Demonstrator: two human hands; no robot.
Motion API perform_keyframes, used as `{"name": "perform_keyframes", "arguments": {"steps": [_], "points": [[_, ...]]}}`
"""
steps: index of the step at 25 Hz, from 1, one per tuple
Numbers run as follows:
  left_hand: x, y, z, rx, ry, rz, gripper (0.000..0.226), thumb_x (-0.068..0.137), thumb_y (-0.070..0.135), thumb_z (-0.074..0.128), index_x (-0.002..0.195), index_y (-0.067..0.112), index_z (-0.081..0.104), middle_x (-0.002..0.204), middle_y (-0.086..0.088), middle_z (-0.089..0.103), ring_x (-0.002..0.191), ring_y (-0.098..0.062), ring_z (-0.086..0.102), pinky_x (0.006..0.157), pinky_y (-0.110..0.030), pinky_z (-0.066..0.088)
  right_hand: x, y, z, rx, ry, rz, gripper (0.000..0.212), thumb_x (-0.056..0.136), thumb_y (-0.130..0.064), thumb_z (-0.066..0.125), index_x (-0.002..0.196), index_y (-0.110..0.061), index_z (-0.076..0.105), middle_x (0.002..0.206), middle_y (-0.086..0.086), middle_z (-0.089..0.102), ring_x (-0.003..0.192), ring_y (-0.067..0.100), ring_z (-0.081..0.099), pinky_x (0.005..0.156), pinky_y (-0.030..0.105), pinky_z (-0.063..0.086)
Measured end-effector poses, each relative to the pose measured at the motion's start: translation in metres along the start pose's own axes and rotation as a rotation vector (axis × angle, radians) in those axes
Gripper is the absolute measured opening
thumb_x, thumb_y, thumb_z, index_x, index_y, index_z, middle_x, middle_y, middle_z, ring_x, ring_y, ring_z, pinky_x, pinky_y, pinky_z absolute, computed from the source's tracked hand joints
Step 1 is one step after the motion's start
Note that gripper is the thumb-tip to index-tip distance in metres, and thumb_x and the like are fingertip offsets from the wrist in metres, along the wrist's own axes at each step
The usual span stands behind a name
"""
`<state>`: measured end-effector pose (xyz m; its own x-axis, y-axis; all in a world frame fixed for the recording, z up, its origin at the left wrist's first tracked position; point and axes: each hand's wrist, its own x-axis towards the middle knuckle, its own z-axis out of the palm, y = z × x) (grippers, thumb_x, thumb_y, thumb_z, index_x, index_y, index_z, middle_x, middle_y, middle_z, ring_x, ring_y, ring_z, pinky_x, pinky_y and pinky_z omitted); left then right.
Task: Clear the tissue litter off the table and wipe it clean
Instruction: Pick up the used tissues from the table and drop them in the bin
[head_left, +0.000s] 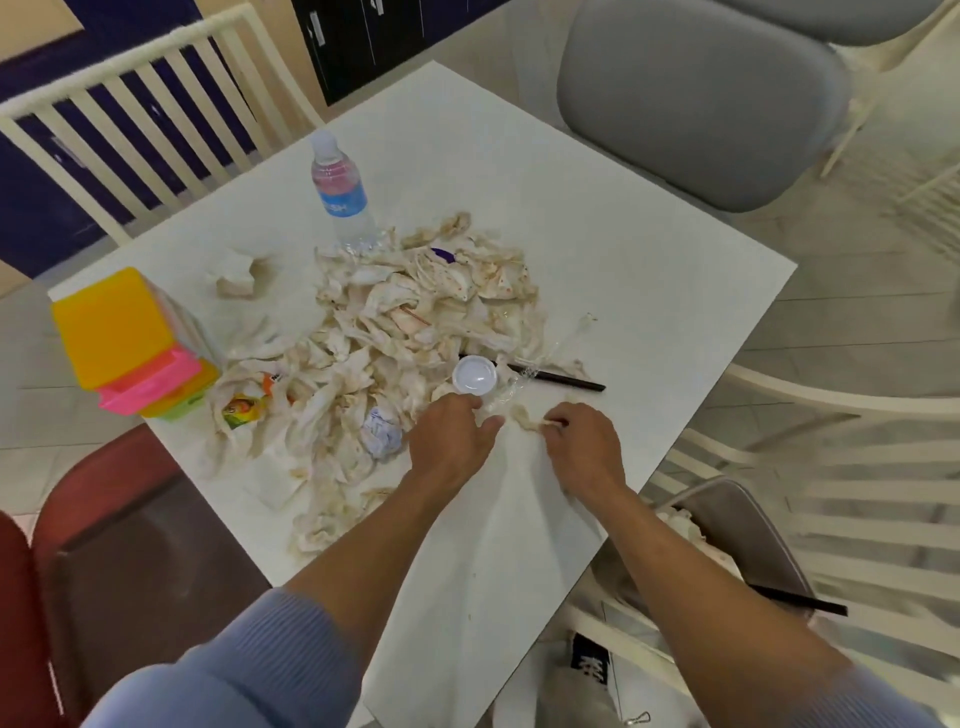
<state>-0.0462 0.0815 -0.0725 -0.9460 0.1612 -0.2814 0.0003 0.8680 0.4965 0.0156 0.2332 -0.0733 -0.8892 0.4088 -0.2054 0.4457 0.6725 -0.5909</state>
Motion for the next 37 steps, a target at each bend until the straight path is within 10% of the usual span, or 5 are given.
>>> {"name": "perform_keyframes", "arguments": {"steps": [4,12,17,26,37], "points": [[0.001,0.001,0.003,-0.026,0.039,0.077,0.018,0.091,0.028,0.059,0.097,0.021,0.075,0.09,-0.001,0.074,0.088,-0.022,0.067,0.07,-0.032,0.052,-0.011,0.01,-0.019,0.314,0.045,0.152,0.009,0.089,-0.015,0.061,0.087,-0.019,0.069,0.081,-0.01,0.064,0.071,0.004,0.056,0.062,0.015,0.039],[-0.061,0.051,-0.003,-0.413,-0.031,0.076,0.008,0.086,0.026,0.068,0.083,0.028,0.075,0.08,0.016,0.07,0.067,0.005,0.06,0.063,-0.005,0.042,-0.043,0.083,-0.086,0.719,0.003,0.358,0.013,0.083,-0.008,0.07,0.075,-0.018,0.068,0.069,-0.001,0.062,0.068,0.015,0.059,0.062,0.024,0.047],[-0.136,0.087,0.018,-0.451,-0.153,0.101,0.009,0.084,0.032,0.07,0.077,0.036,0.073,0.08,0.021,0.071,0.068,0.0,0.061,0.065,-0.011,0.046,-0.073,0.158,-0.109,0.702,0.051,0.483,0.016,0.082,-0.002,0.067,0.072,-0.013,0.066,0.066,0.002,0.062,0.056,0.011,0.055,0.051,0.019,0.042],[-0.202,0.124,0.105,-0.187,-0.307,0.199,0.014,0.089,0.034,0.064,0.092,0.029,0.076,0.08,0.017,0.07,0.073,0.006,0.06,0.064,-0.009,0.042,-0.104,0.239,-0.113,0.63,0.1,0.679,0.022,0.087,-0.012,0.062,0.108,-0.014,0.064,0.1,0.003,0.063,0.091,0.017,0.059,0.078,0.025,0.042],[-0.176,0.134,0.134,-0.113,-0.238,0.111,0.023,0.088,0.036,0.059,0.106,0.026,0.07,0.096,0.01,0.069,0.086,-0.004,0.06,0.077,-0.022,0.047,-0.103,0.214,-0.126,0.489,-0.031,0.413,0.01,0.089,-0.017,0.06,0.096,-0.024,0.064,0.086,-0.008,0.063,0.082,0.011,0.06,0.071,0.022,0.045]]}}
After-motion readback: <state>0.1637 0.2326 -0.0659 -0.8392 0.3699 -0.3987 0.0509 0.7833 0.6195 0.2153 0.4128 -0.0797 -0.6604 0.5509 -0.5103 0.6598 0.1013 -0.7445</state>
